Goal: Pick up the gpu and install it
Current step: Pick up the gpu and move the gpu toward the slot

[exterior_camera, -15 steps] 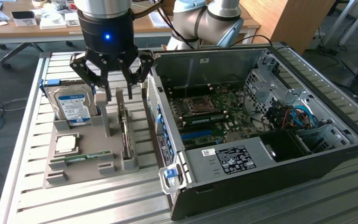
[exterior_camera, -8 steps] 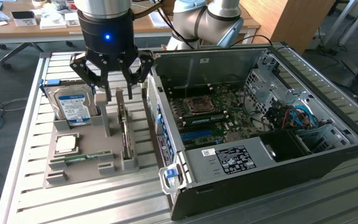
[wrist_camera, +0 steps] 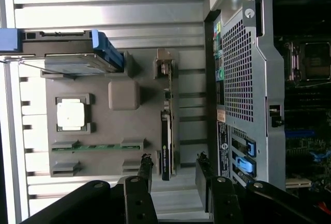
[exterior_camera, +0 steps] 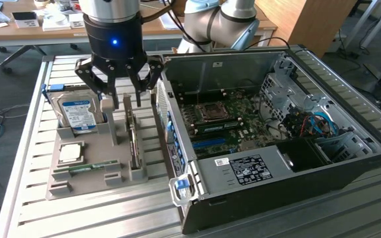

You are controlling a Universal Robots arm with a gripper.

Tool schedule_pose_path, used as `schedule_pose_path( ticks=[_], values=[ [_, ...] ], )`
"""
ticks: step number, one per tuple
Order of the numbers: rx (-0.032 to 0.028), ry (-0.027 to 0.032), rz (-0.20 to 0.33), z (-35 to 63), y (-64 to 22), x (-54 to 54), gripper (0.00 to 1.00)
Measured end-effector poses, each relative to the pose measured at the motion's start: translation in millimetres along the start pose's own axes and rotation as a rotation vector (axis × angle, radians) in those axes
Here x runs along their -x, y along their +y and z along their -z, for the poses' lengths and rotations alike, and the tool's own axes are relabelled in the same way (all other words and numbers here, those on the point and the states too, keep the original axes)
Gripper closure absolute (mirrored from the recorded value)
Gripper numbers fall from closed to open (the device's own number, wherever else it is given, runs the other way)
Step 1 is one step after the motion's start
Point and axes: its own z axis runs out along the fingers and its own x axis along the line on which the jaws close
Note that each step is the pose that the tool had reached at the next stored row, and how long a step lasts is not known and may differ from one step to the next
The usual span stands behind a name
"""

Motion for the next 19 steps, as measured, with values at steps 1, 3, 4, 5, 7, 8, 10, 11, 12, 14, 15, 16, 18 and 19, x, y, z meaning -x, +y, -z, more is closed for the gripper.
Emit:
schedule_pose_path(
  ticks=[1, 3, 4, 5, 7, 8, 10, 11, 12, 14, 15, 16, 18, 19],
  values=[
    [-0.0001, 0.0, 0.0, -0.7, 0.0, 0.0, 0.53],
    [0.0, 0.0, 0.0, -2.2, -0.1, 0.0, 0.53],
    [0.0, -0.0001, 0.0, -3.2, -0.1, -0.1, 0.53],
    [0.0001, -0.0001, 0.0, -4.5, -0.2, -0.1, 0.53],
    [0.0, -0.0001, 0.0, -7.5, -0.4, -0.2, 0.53],
    [0.0, -0.0001, 0.0, -9.1, -0.4, -0.3, 0.53],
    [0.0, -0.0001, 0.0, -12.1, -0.5, -0.5, 0.53],
    [-0.0001, 0.0, 0.0, -13.5, -0.6, -0.5, 0.53],
    [0.0, 0.0, 0.0, -15.0, -0.7, -0.6, 0.53],
    [0.0, 0.0, 0.0, -17.4, -0.8, -0.8, 0.53],
    [0.0, 0.0, 0.0, -18.3, -0.9, -0.8, 0.53],
    [0.0, 0.0, 0.0, -18.9, -0.9, -0.8, 0.53],
    [-0.0003, 0.0002, 0.0, -18.9, -0.9, -0.9, 0.53],
    [-0.0003, 0.0002, 0.0, -18.9, -0.9, -0.8, 0.53]
  ],
)
